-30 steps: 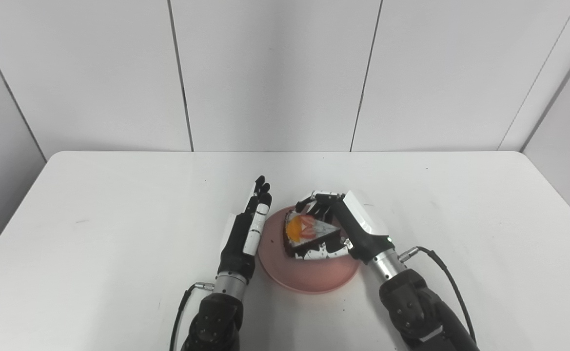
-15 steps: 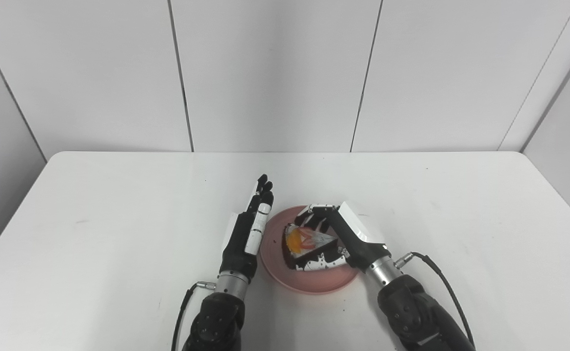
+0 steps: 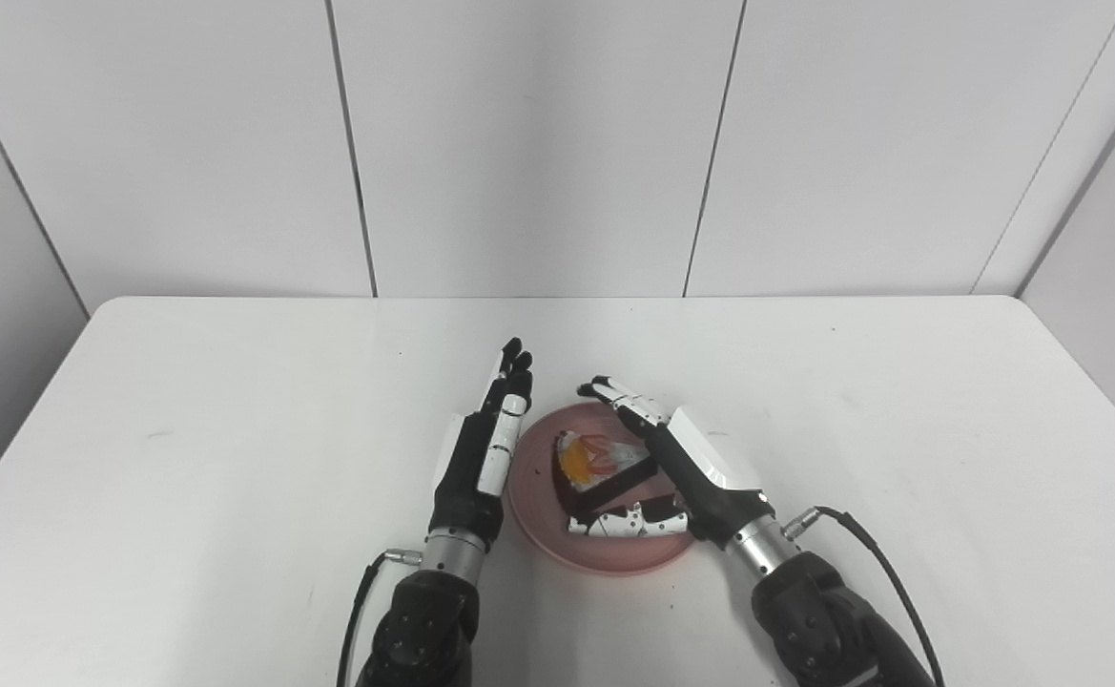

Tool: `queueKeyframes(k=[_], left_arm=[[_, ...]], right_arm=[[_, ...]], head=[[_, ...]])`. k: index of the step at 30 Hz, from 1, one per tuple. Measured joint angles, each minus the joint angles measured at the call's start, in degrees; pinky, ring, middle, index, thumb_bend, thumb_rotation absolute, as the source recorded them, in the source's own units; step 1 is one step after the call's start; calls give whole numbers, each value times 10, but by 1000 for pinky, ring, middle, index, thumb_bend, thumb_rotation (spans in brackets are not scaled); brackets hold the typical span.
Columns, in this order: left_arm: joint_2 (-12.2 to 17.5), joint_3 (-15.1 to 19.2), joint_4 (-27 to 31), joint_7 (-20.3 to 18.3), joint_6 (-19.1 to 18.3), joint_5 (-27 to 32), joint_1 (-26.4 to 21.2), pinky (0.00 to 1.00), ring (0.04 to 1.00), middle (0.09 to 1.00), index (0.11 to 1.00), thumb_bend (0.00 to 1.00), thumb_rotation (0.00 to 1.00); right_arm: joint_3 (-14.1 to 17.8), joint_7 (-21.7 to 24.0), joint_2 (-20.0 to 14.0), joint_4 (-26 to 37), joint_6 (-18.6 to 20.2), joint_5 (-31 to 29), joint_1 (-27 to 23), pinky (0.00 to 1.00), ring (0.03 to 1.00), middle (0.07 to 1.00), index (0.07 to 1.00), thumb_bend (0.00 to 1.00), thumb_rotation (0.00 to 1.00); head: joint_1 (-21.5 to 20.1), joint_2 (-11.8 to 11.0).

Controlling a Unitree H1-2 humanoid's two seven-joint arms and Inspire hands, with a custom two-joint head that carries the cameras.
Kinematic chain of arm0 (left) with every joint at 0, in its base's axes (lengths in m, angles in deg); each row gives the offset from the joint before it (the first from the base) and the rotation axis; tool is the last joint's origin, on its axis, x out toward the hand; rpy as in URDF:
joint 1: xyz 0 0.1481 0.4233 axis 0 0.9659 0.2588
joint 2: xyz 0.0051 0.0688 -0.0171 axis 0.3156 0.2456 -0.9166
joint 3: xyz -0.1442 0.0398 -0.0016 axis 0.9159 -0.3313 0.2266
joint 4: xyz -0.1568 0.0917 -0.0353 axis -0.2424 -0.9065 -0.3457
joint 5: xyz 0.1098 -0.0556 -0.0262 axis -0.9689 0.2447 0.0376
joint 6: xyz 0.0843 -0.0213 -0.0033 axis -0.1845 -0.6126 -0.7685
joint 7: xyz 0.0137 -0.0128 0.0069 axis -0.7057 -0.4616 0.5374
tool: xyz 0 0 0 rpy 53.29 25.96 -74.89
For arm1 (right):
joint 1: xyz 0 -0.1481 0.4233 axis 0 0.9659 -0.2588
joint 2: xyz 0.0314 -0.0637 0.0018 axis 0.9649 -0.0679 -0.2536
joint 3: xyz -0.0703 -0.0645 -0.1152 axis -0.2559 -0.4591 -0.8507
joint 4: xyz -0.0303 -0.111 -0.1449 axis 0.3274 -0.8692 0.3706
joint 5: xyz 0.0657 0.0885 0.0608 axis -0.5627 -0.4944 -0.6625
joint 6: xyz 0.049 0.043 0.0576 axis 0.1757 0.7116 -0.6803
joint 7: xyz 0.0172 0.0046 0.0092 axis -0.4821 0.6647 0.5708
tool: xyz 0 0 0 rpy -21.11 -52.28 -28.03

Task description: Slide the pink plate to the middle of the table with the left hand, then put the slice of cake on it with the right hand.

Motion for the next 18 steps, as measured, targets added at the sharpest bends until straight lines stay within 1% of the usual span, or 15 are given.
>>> queueKeyframes(k=[1,3,5,7,9,10,12,13,14,16,17,18], left_arm=[[0,0,0,0,0,0,0,992,1000,1000,1000,663,1000],[1,1,0,0,0,0,0,997,1000,1000,1000,667,1000],[1,2,2,-1,0,1,1,989,1000,1000,1000,667,1000],[3,3,5,-1,0,0,2,998,1000,1000,1000,659,1000],[5,3,12,-2,0,0,6,1000,1000,1000,1000,680,1000],[6,3,17,-4,-1,1,9,1000,1000,1000,1000,684,1000],[7,4,27,-5,-2,5,16,1000,1000,1000,1000,685,1000],[8,4,28,-5,-2,5,17,1000,1000,1000,1000,682,1000],[8,4,28,-5,-2,5,17,1000,1000,1000,1000,677,1000],[9,4,29,-5,-2,5,18,1000,1000,1000,1000,663,1000],[10,4,30,-5,-2,5,18,1000,1000,1000,1000,641,1000],[11,3,31,-5,-2,6,19,1000,1000,1000,1000,638,1000]], right_arm=[[1,2,0,3,1,-1,0,905,959,979,917,725,692],[4,6,0,13,4,-3,2,910,964,984,922,732,697],[8,8,2,25,7,-7,7,895,965,989,931,739,690],[14,8,6,30,7,-10,12,873,968,995,954,719,668],[20,-1,12,33,6,-17,19,873,981,1000,993,709,732],[27,-7,18,33,5,-24,21,907,994,1000,998,731,775],[47,-23,27,21,1,-50,25,927,998,1000,1000,737,800],[55,-27,31,13,-1,-64,25,950,999,1000,1000,731,797],[66,-29,36,5,-3,-86,26,980,1000,1000,1000,699,787],[85,-32,50,-10,-11,-130,27,990,1000,1000,1000,671,808],[93,-36,56,-13,-13,-144,29,996,1000,1000,1000,692,871],[100,-38,62,-13,-13,-157,31,999,1000,1000,1000,707,901]], head=[[0,0],[-1,1],[-2,1],[-3,3],[-6,4],[-6,4],[-6,4],[-7,3],[-7,3],[-8,2],[-10,2],[-11,2]])
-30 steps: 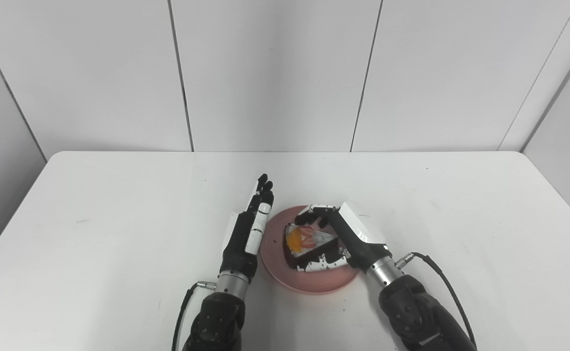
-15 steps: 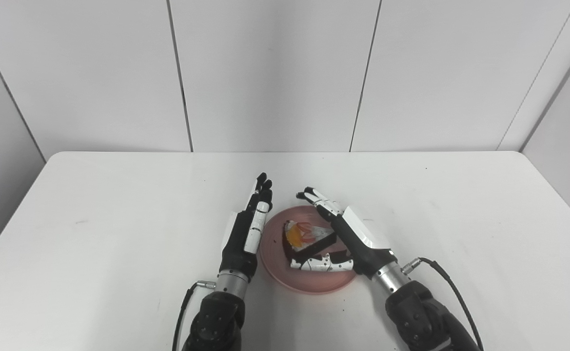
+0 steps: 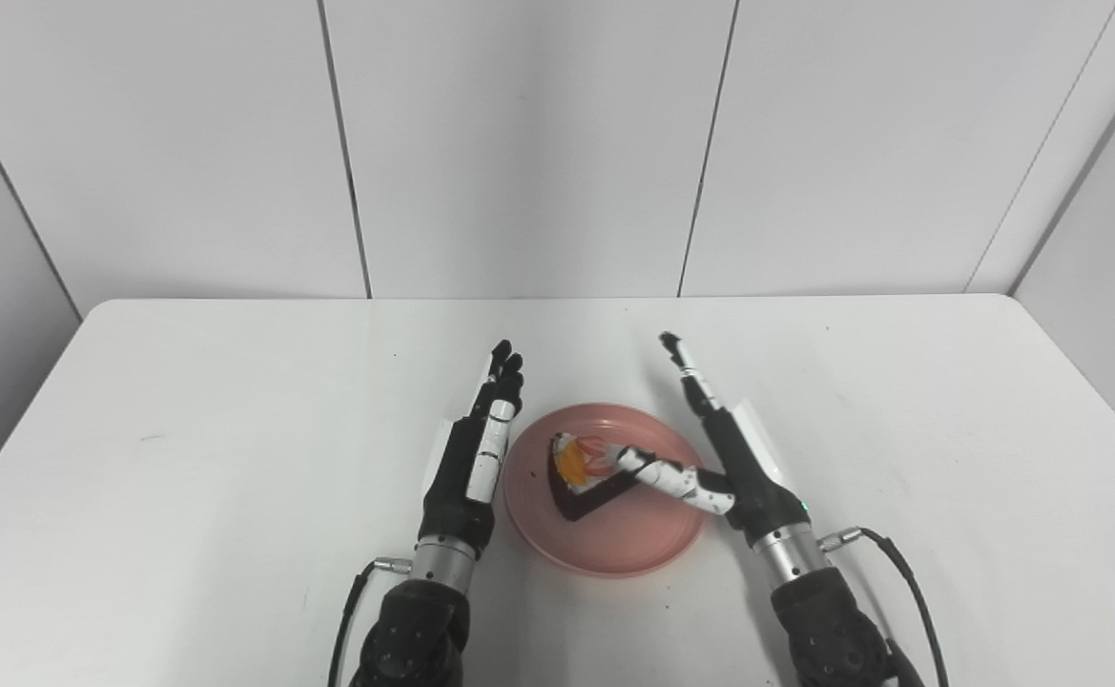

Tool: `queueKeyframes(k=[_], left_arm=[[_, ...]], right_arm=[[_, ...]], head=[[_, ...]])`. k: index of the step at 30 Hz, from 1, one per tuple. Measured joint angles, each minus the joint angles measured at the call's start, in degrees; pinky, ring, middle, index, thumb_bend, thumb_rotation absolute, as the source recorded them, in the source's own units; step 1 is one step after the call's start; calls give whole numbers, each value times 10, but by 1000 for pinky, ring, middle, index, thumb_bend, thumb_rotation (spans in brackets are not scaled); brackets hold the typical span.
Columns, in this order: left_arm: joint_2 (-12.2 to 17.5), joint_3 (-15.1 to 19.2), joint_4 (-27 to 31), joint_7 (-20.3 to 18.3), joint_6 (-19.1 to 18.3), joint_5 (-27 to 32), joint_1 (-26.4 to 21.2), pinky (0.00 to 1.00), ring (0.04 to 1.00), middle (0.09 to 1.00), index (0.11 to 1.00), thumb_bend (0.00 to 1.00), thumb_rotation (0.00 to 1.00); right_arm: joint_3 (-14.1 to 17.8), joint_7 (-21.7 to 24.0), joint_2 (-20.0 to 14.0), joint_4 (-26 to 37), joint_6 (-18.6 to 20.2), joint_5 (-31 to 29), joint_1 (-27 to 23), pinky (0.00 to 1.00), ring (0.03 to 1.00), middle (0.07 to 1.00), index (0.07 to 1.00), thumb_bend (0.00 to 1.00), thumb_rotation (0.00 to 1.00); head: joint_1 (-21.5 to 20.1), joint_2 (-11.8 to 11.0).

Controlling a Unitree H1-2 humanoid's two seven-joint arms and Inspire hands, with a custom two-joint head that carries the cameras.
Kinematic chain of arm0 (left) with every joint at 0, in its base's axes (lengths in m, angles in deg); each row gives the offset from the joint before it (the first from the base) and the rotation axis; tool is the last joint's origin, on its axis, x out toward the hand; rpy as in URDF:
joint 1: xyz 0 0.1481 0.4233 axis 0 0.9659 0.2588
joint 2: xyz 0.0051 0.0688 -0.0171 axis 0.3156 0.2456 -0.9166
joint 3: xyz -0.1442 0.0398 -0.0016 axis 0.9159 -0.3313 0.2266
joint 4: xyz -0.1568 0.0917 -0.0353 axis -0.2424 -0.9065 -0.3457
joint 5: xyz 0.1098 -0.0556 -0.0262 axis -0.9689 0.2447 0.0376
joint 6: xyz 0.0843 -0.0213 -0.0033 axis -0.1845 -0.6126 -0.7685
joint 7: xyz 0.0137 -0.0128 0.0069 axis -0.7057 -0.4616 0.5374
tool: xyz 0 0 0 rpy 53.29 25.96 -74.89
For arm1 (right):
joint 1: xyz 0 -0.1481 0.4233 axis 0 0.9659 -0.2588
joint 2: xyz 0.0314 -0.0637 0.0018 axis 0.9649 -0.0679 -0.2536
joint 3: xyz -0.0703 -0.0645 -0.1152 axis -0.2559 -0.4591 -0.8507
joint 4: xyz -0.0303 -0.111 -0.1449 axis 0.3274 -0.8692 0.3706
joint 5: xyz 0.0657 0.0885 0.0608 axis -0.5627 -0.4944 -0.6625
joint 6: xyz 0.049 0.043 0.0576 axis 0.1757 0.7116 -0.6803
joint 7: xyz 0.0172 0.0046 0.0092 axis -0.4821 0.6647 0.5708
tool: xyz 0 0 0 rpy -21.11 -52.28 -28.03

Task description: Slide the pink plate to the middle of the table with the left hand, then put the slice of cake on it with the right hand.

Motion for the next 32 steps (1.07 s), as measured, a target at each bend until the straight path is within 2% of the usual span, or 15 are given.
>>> queueKeyframes(k=[5,12,17,18,19,25,32], left_arm=[[8,0,9,-5,-3,3,5,1000,1000,1000,1000,671,1000],[8,6,19,-2,-9,7,11,1000,1000,1000,1000,616,1000],[9,5,32,2,-9,5,20,1000,1000,1000,1000,622,1000],[9,5,35,2,-9,6,23,1000,1000,1000,1000,621,1000],[9,5,36,2,-9,6,23,1000,1000,1000,1000,622,1000],[10,3,40,15,-9,-9,27,1000,1000,1000,1000,665,1000],[8,1,52,27,-21,-22,35,1000,1000,1000,1000,678,1000]], right_arm=[[33,1,30,2,17,-76,5,1000,1000,1000,1000,697,876],[46,15,32,-13,16,-146,5,1000,1000,1000,1000,700,886],[47,32,32,-10,20,-178,8,1000,1000,1000,1000,696,875],[47,35,31,-6,25,-184,10,1000,1000,1000,1000,696,872],[48,38,31,0,32,-191,13,1000,1000,1000,1000,648,899],[59,55,31,53,101,-238,53,1000,1000,1000,1000,641,872],[71,55,31,72,120,-256,60,1000,1000,1000,1000,631,874]], head=[[0,0],[11,-3],[19,-2],[19,-2],[19,-2],[48,1],[66,4]])
